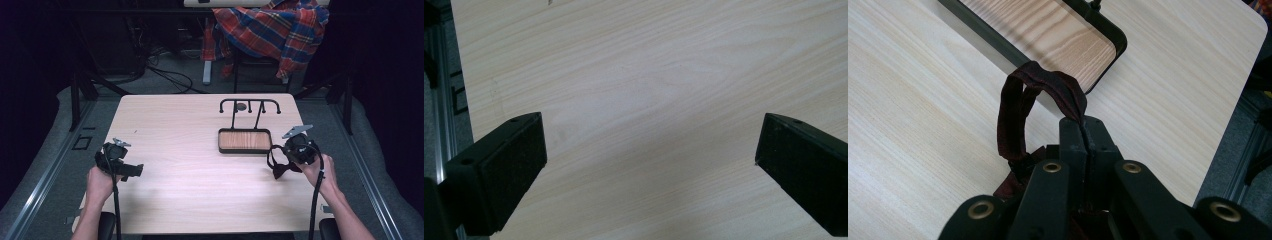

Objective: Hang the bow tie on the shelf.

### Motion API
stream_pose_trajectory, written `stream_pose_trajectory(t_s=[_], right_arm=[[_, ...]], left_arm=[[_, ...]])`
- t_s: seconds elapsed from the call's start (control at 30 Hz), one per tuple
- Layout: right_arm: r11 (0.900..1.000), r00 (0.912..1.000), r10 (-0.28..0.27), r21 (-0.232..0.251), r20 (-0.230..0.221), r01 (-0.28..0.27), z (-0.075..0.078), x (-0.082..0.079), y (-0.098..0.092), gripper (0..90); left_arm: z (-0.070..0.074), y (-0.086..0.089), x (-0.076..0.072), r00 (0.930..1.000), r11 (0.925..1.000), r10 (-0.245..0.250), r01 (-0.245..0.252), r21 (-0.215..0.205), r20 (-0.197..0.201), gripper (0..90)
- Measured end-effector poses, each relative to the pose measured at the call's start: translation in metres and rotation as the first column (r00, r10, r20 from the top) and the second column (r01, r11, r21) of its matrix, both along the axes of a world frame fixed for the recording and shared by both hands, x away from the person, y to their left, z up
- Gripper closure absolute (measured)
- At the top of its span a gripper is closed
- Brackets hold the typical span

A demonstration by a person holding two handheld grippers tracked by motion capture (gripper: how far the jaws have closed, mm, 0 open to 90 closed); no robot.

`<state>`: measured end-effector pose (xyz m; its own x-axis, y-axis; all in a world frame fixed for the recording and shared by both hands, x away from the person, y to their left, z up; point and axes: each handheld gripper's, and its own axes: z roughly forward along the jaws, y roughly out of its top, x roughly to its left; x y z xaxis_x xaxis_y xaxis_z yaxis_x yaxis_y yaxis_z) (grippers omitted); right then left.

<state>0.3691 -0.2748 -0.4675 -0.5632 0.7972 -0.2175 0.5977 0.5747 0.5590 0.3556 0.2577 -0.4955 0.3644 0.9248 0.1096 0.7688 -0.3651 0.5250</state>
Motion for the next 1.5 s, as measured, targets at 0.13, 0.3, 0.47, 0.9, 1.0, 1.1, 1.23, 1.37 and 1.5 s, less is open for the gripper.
stream_pose_trajectory(t_s=[0.13, 0.3, 0.47, 0.9, 1.0, 1.1, 1.23, 1.37, 1.5], right_arm=[[1.000, 1.0000, 0.002, 0.008, 0.007, -0.002, 0.003, 0.000, 0.000, 88.6], [1.000, 0.9995, -0.006, 0.024, 0.030, 0.005, 0.010, 0.002, -0.001, 88.6], [1.000, 0.9992, -0.005, 0.031, 0.041, 0.004, 0.016, 0.004, 0.000, 88.7], [0.999, 0.9974, -0.011, 0.051, 0.071, 0.007, 0.027, 0.006, 0.000, 88.6], [0.999, 0.9972, -0.010, 0.044, 0.074, 0.006, 0.029, 0.007, 0.000, 88.6], [0.999, 0.9964, -0.012, 0.049, 0.084, 0.008, 0.031, 0.010, 0.001, 88.6], [0.998, 0.9957, -0.016, 0.057, 0.091, 0.011, 0.034, 0.013, 0.001, 88.6], [0.998, 0.9949, -0.019, 0.056, 0.099, 0.013, 0.037, 0.015, 0.001, 88.6], [0.998, 0.9945, -0.023, 0.062, 0.103, 0.017, 0.039, 0.017, 0.000, 88.6]], left_arm=[[0.000, 0.000, 0.000, 1.0000, 1.0000, 0.000, 0.000, 0.000, -0.002, 0.2], [-0.001, 0.000, 0.000, 1.0000, 1.0000, -0.002, 0.002, -0.001, -0.002, 0.1], [0.000, -0.001, 0.000, 1.0000, 1.0000, -0.001, 0.001, 0.000, -0.002, 0.1], [-0.001, -0.001, 0.000, 1.0000, 1.0000, -0.004, 0.004, 0.002, -0.002, 0.1], [-0.001, -0.001, 0.000, 1.0000, 1.0000, -0.003, 0.003, 0.001, -0.002, 0.1], [-0.001, -0.001, 0.000, 1.0000, 1.0000, -0.001, 0.001, -0.002, -0.001, 0.2], [-0.001, 0.000, 0.000, 1.0000, 1.0000, 0.001, -0.001, -0.001, -0.003, 0.1], [-0.001, 0.000, 0.000, 1.0000, 1.0000, -0.003, 0.003, -0.001, -0.003, 0.1], [-0.001, 0.000, 0.001, 1.0000, 1.0000, -0.003, 0.003, -0.001, -0.005, 0.1]])
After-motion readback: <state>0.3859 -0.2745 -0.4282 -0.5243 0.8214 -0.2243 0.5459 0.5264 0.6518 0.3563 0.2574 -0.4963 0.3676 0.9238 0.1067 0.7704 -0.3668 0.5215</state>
